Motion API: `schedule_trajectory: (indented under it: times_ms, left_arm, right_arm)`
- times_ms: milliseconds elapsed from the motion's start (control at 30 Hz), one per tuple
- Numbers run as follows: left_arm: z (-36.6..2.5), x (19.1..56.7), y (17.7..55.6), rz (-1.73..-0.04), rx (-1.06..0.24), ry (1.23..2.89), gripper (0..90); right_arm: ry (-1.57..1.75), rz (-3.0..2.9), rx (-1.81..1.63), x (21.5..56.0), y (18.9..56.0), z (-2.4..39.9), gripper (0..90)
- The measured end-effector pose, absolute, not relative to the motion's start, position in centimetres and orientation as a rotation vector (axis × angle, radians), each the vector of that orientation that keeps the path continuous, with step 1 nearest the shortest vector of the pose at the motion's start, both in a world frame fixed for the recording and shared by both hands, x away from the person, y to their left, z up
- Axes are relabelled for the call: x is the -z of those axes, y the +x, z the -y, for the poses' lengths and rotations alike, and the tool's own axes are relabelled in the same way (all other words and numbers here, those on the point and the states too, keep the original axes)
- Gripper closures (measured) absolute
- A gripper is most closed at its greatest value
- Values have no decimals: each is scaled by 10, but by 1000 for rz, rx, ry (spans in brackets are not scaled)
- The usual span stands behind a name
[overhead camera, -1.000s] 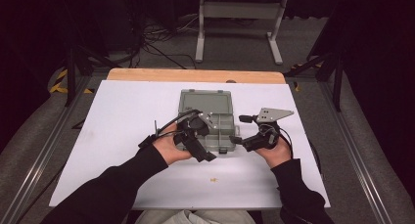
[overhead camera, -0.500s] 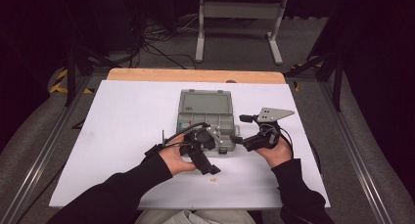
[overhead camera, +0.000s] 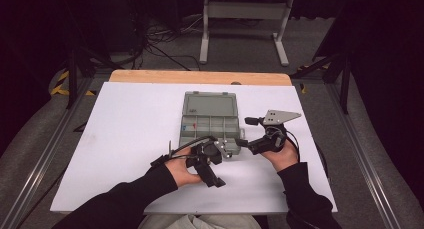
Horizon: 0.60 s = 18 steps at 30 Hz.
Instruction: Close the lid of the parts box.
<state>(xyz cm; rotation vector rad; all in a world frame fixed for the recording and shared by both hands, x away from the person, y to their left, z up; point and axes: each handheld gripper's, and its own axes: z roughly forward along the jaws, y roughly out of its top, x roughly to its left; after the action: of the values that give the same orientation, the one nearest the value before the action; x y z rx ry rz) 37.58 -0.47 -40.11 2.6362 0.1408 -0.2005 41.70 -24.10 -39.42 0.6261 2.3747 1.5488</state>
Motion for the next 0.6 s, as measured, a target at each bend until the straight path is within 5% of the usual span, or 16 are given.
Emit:
schedule_trajectory:
  times_ms: [600]
  left_arm:
    - [9, 420, 366, -149, 172, 2685, 343]
  right_arm:
    - [625, -2380, -1542, 395, 417, 240, 111]
